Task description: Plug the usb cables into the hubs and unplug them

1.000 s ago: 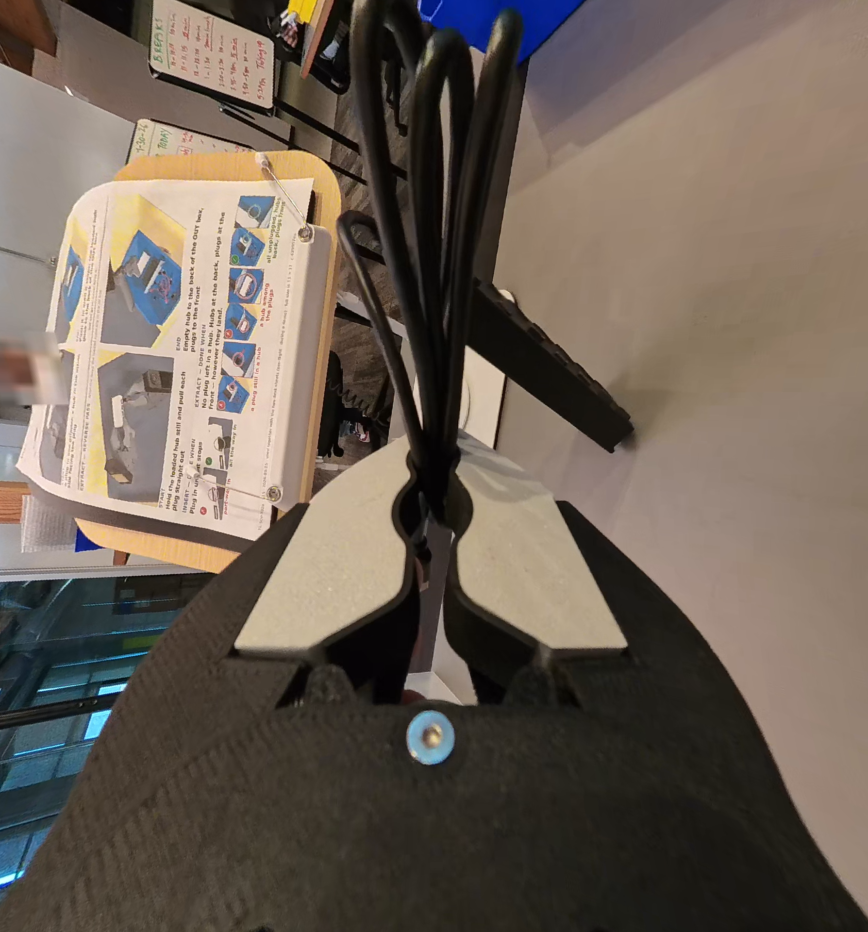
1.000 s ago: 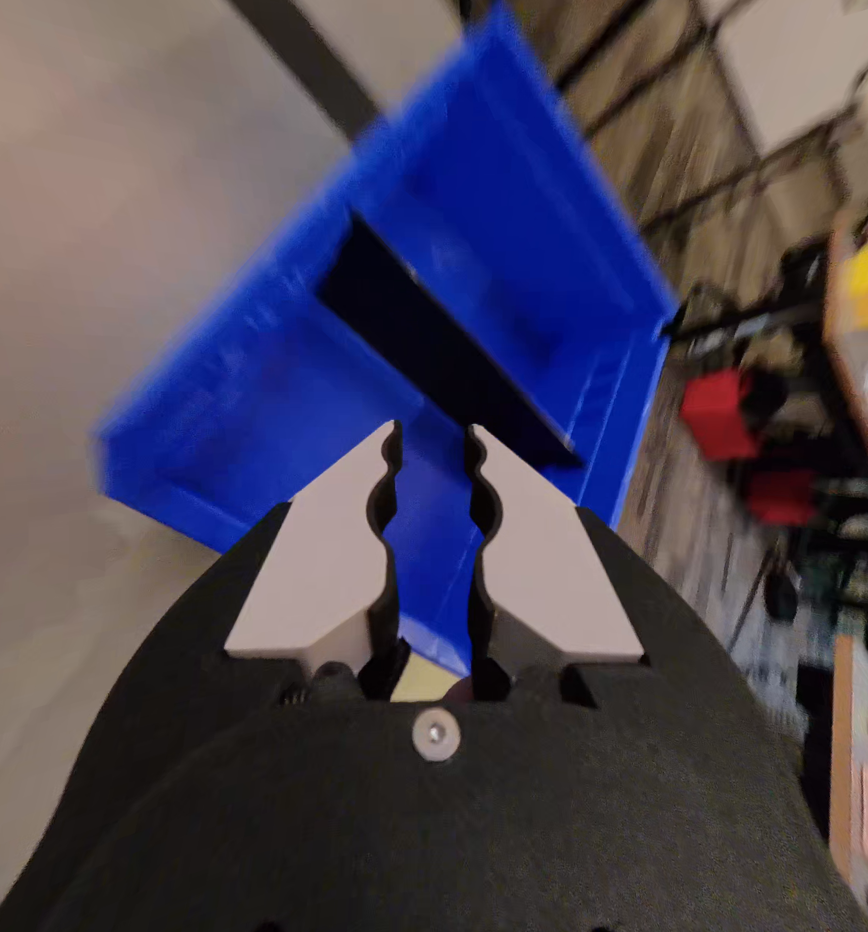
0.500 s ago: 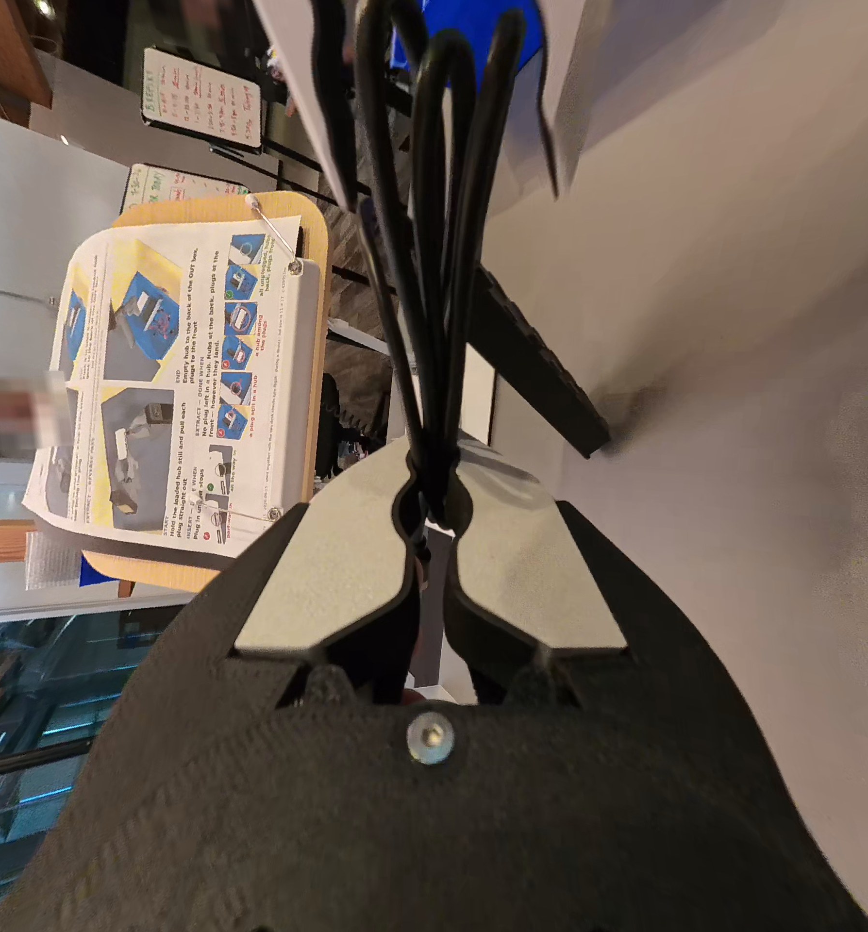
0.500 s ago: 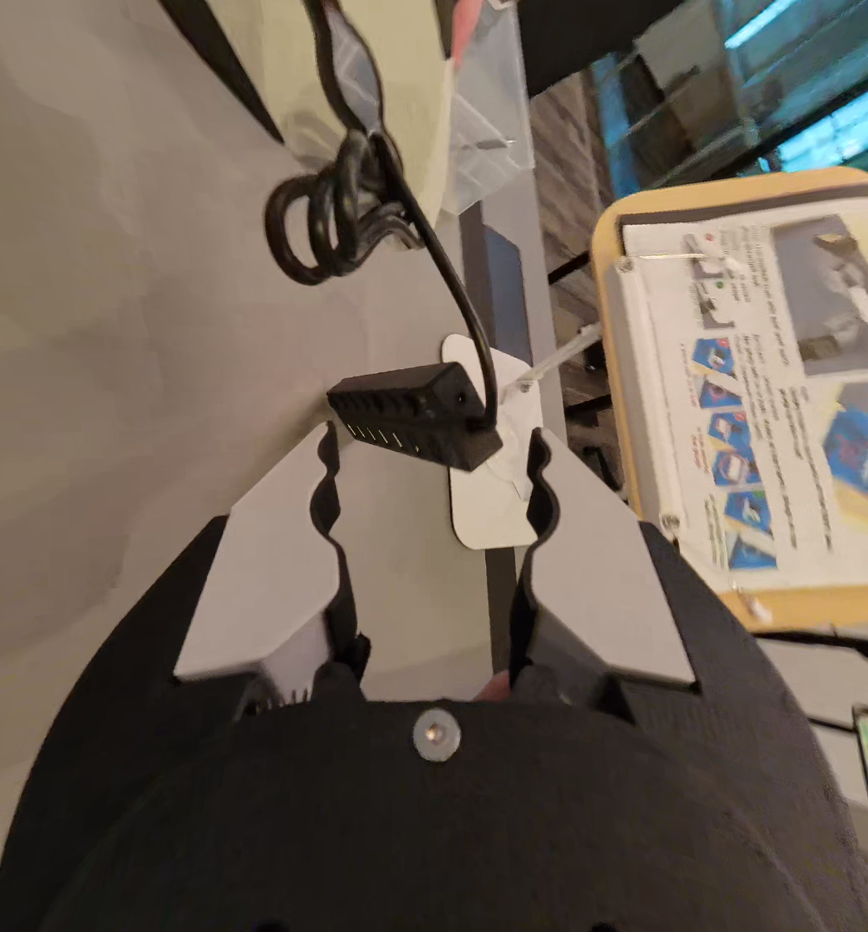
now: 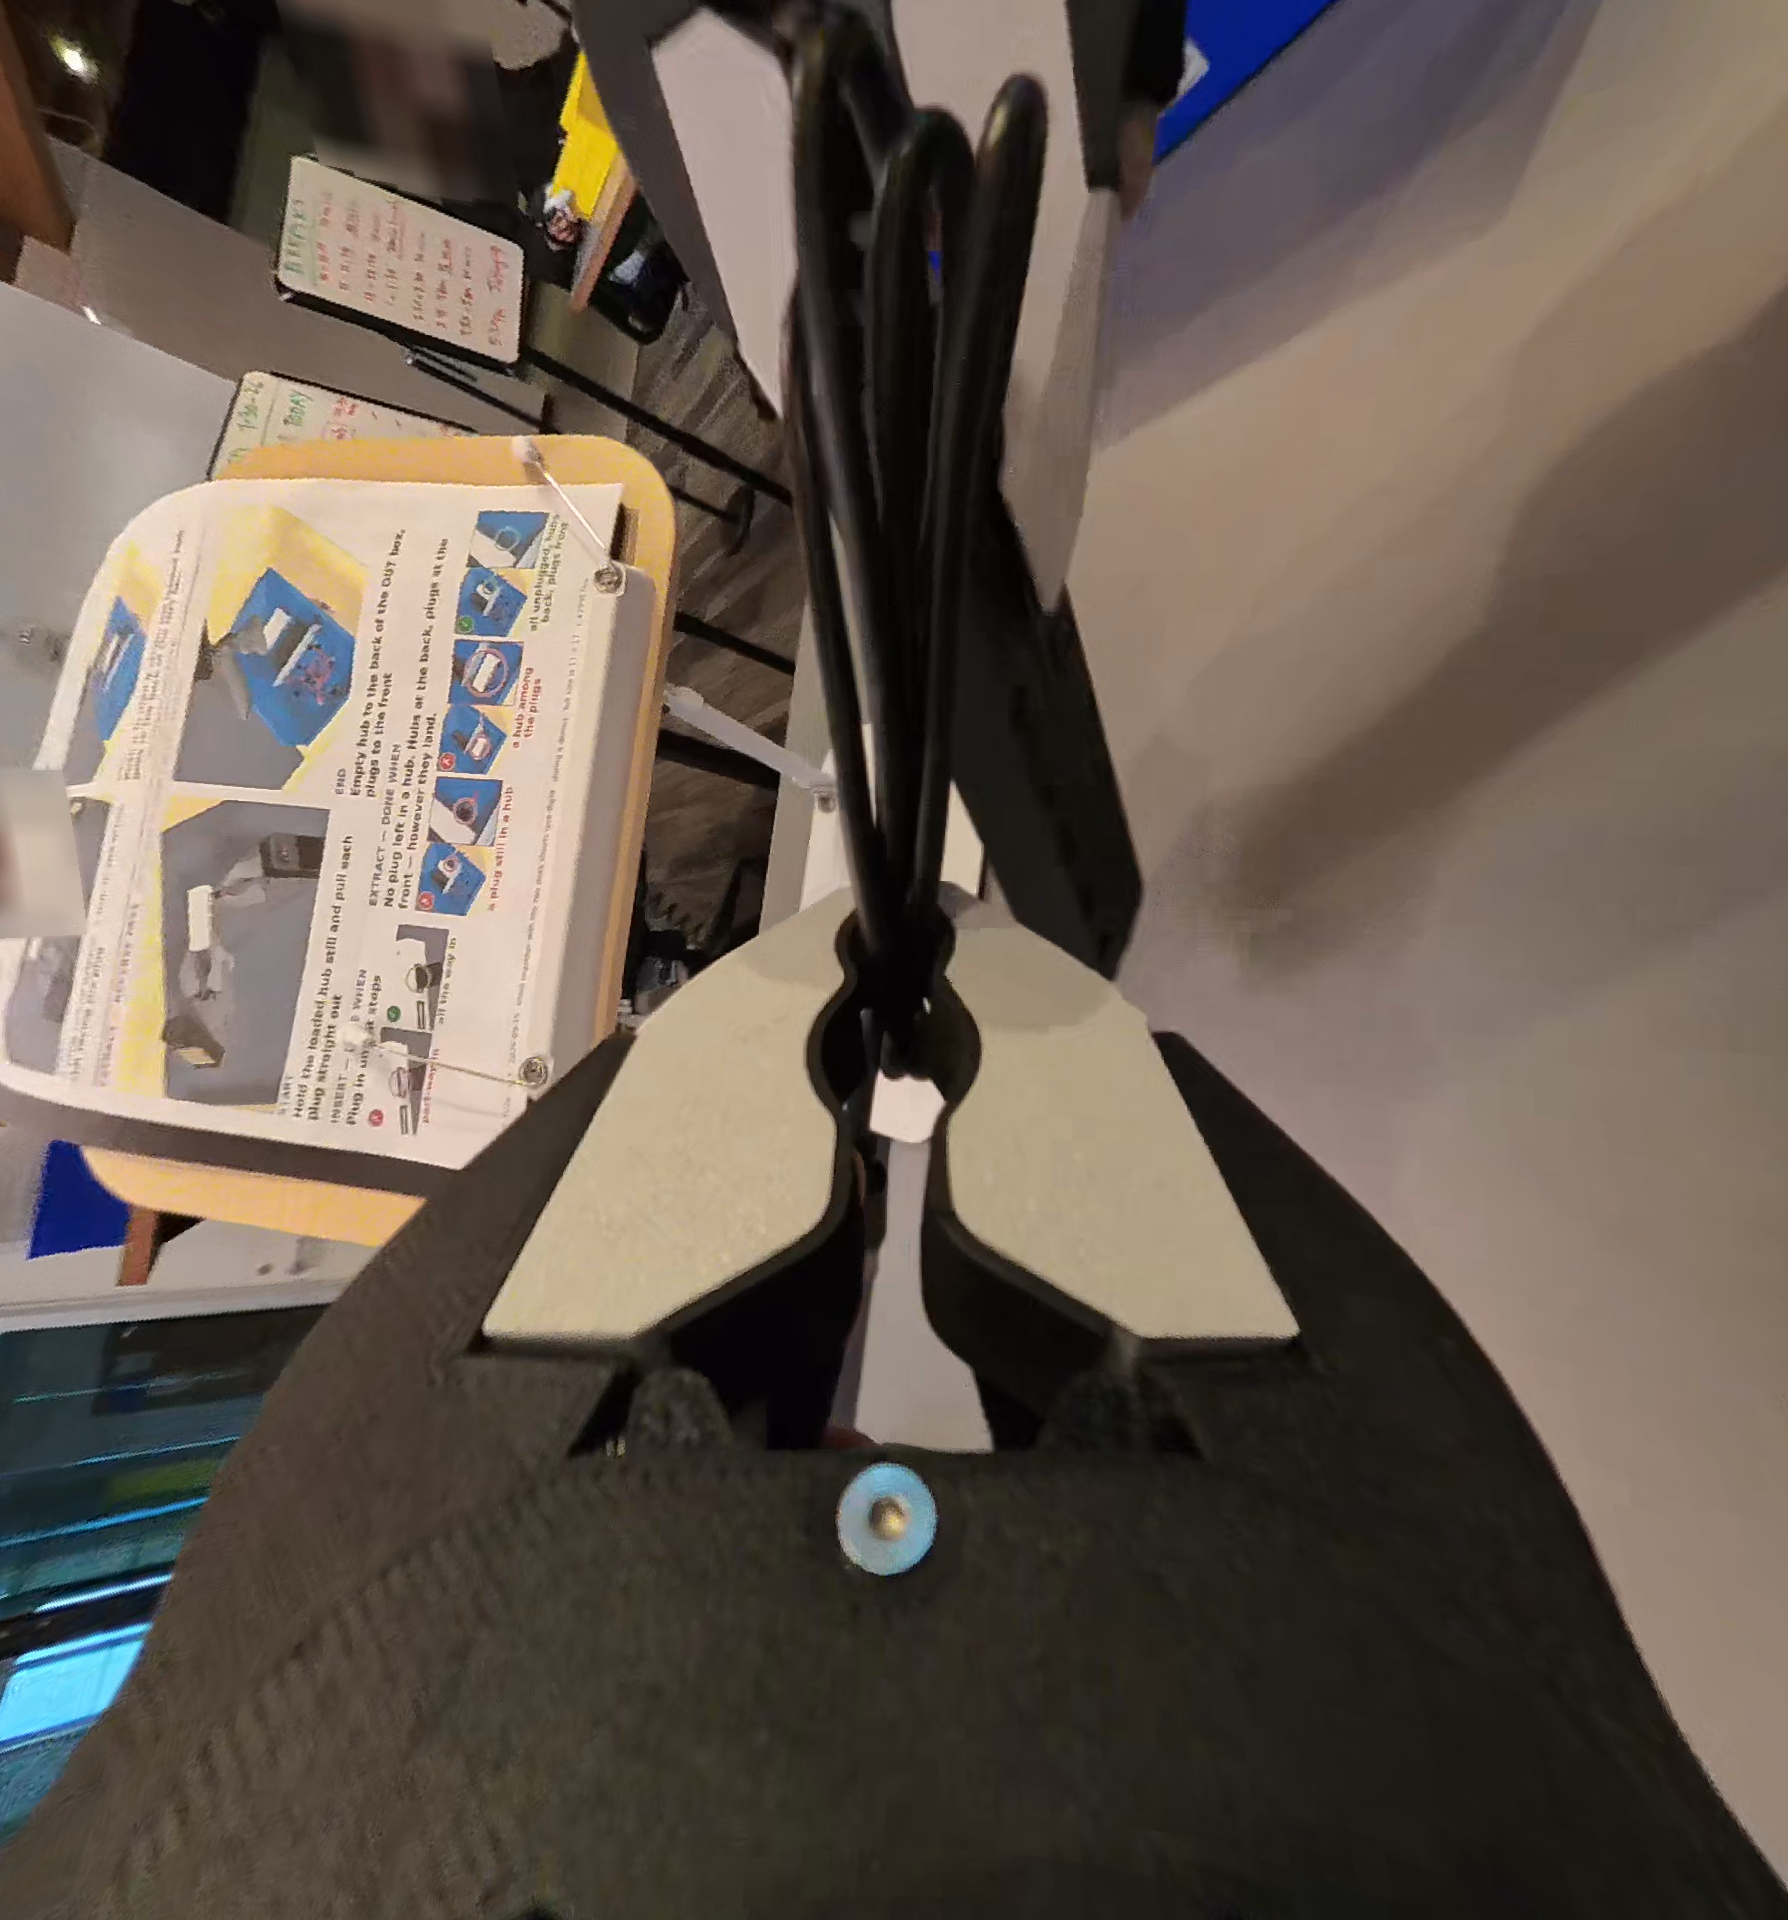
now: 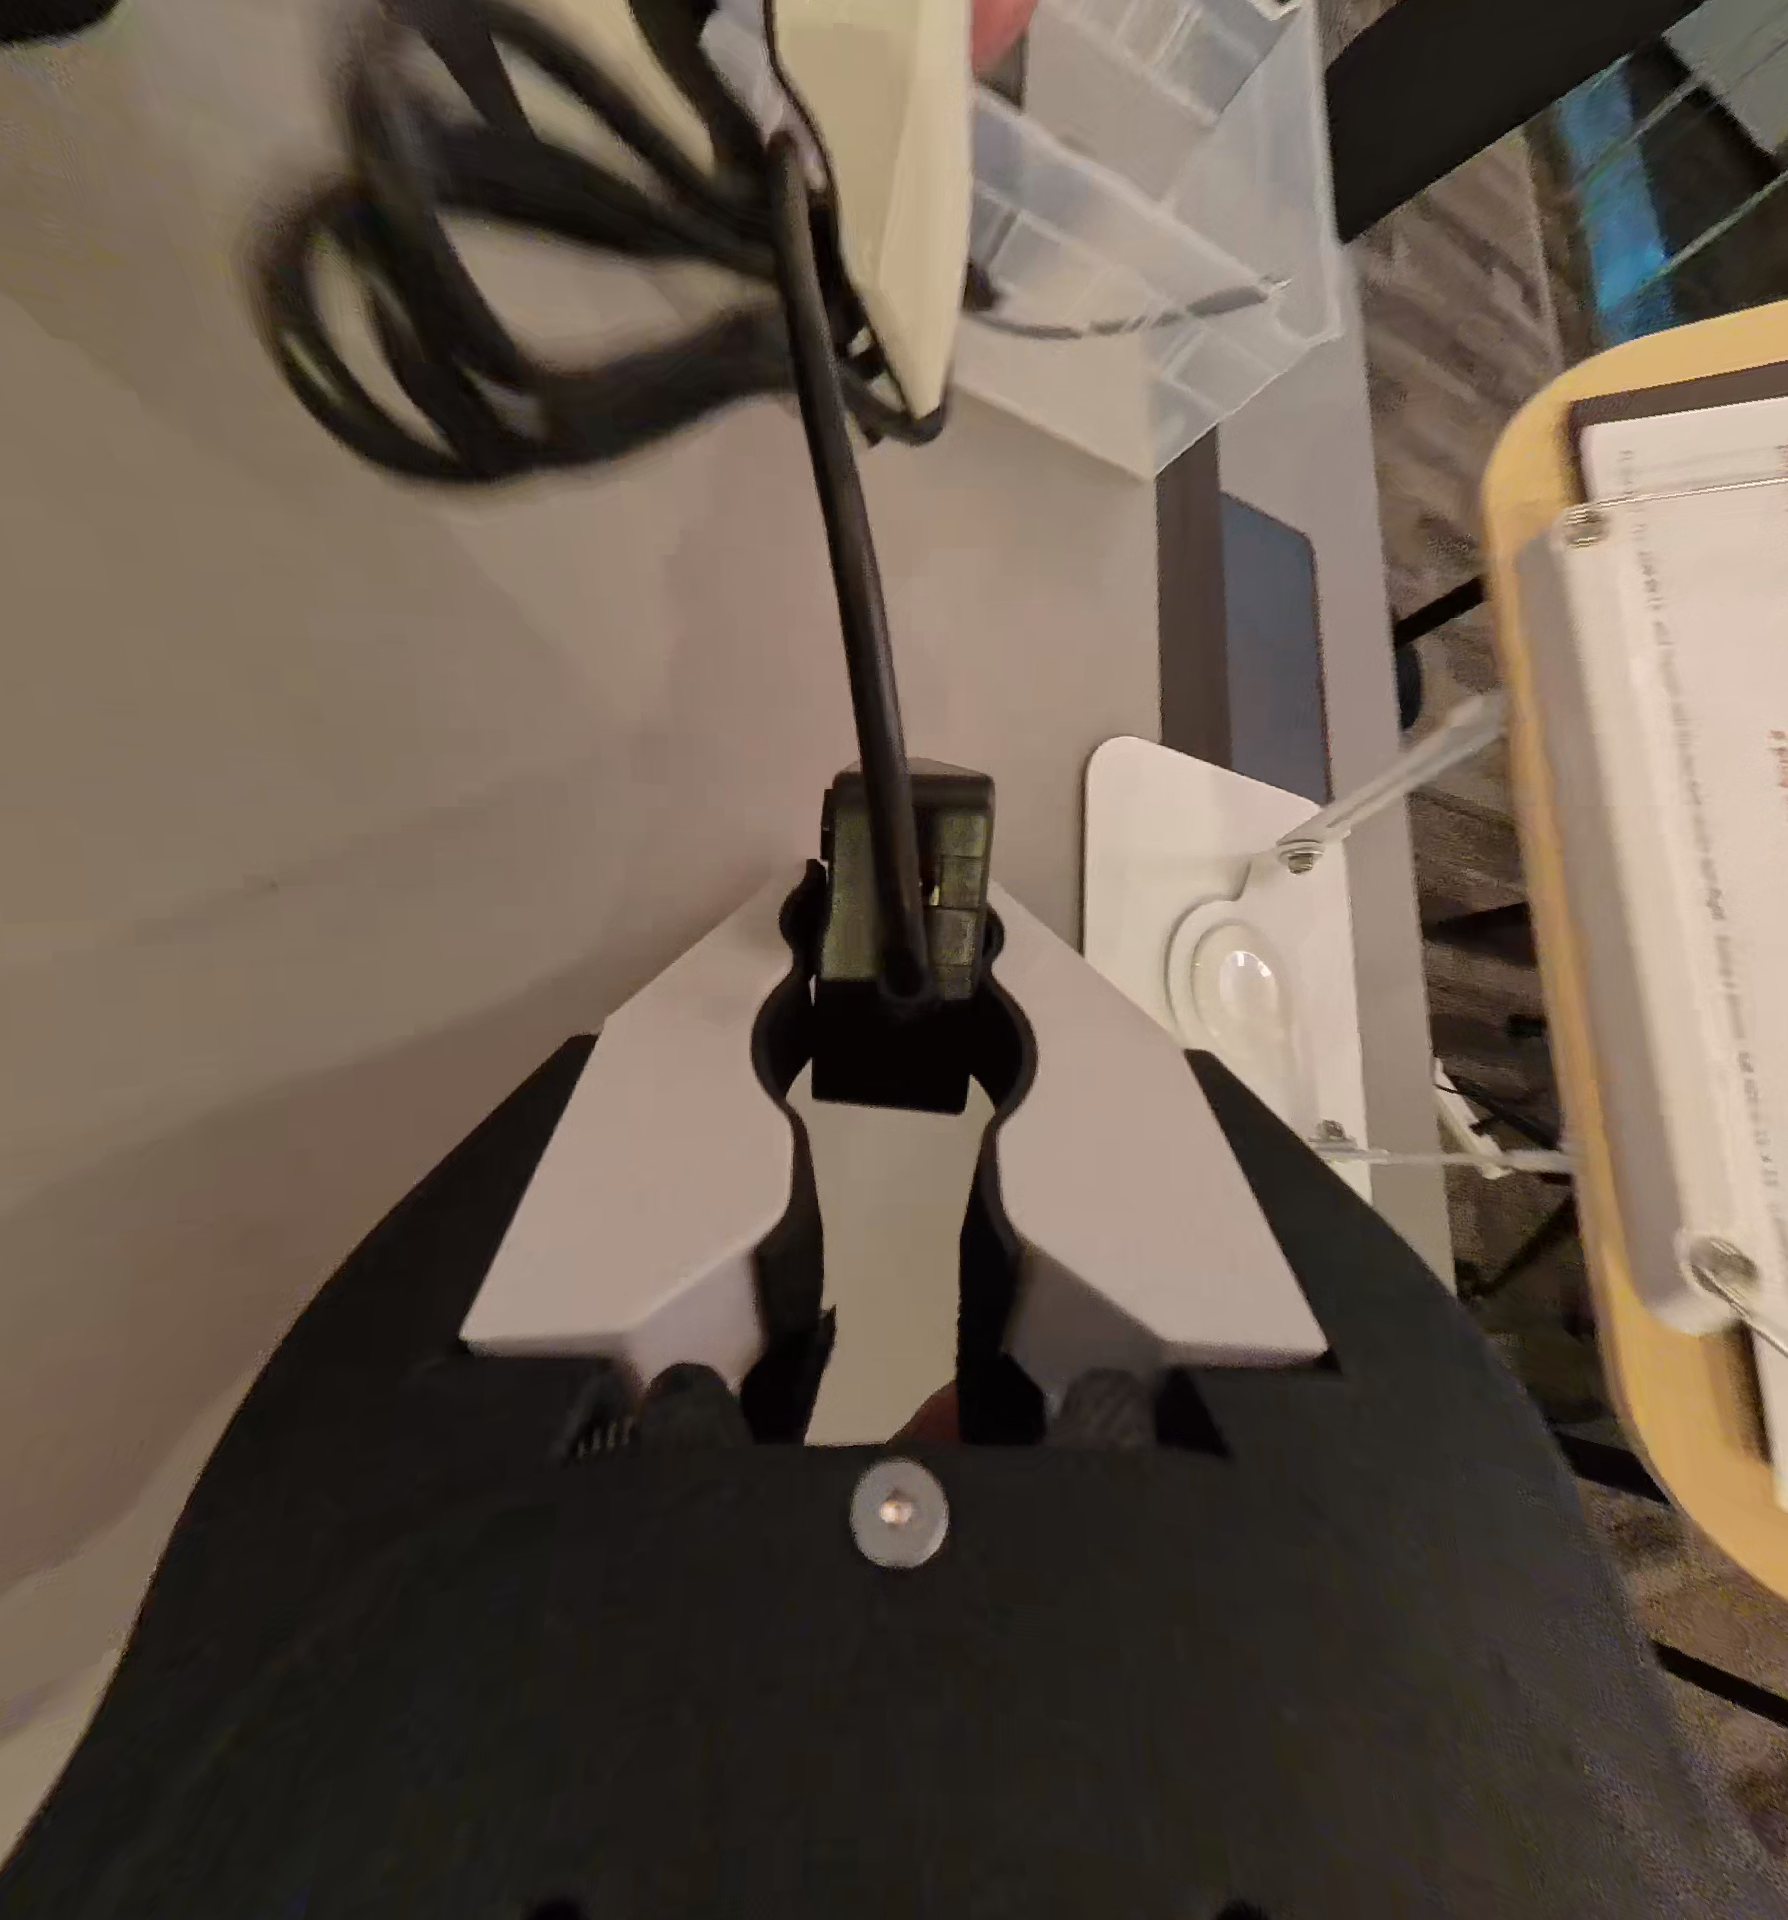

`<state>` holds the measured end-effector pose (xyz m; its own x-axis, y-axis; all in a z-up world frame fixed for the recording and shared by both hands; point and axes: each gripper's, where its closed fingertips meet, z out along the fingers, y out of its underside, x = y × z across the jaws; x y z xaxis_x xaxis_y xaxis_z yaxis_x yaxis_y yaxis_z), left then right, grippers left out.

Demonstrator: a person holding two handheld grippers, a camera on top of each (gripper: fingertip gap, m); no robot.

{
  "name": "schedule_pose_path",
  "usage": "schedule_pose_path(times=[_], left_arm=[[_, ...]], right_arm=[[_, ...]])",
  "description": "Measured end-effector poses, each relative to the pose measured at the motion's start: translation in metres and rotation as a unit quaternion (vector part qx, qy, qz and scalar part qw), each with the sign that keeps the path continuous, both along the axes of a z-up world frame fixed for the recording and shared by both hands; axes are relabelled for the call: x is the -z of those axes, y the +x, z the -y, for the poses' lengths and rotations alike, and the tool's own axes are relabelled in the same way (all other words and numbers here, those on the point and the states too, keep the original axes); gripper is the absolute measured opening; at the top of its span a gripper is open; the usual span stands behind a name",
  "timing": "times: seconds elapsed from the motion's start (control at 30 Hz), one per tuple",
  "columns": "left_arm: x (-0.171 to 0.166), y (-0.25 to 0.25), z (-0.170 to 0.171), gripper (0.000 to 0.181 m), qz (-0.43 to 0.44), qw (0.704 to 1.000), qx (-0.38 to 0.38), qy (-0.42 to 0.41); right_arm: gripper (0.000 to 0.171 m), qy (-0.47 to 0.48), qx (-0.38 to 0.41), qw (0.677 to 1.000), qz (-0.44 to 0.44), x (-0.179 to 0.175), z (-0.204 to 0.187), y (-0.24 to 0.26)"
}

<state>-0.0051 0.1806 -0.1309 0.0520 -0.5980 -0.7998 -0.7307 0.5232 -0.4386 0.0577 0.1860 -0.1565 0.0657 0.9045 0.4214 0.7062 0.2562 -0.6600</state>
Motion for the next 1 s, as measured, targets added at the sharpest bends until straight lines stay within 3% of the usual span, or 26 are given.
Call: schedule_pose_path(times=[0.17,0.3,0.8,1.0], left_arm=[[-0.006,0.004,0.002,0.011,0.037,0.999,0.008,-0.019],[-0.016,0.002,0.003,0.013,0.054,0.998,0.005,-0.011],[-0.033,-0.021,-0.005,0.007,0.049,0.998,-0.023,0.017],[-0.078,-0.073,-0.023,0.006,0.104,0.990,-0.091,0.023]], right_arm=[[0.021,0.006,0.029,0.999,-0.025,-0.026,0.011,0.012],[0.021,0.007,0.075,0.997,-0.011,-0.027,0.008,0.031],[0.021,0.043,0.129,0.991,0.013,-0.036,0.007,0.073],[0.022,0.047,0.197,0.979,-0.030,-0.056,0.003,0.114]])
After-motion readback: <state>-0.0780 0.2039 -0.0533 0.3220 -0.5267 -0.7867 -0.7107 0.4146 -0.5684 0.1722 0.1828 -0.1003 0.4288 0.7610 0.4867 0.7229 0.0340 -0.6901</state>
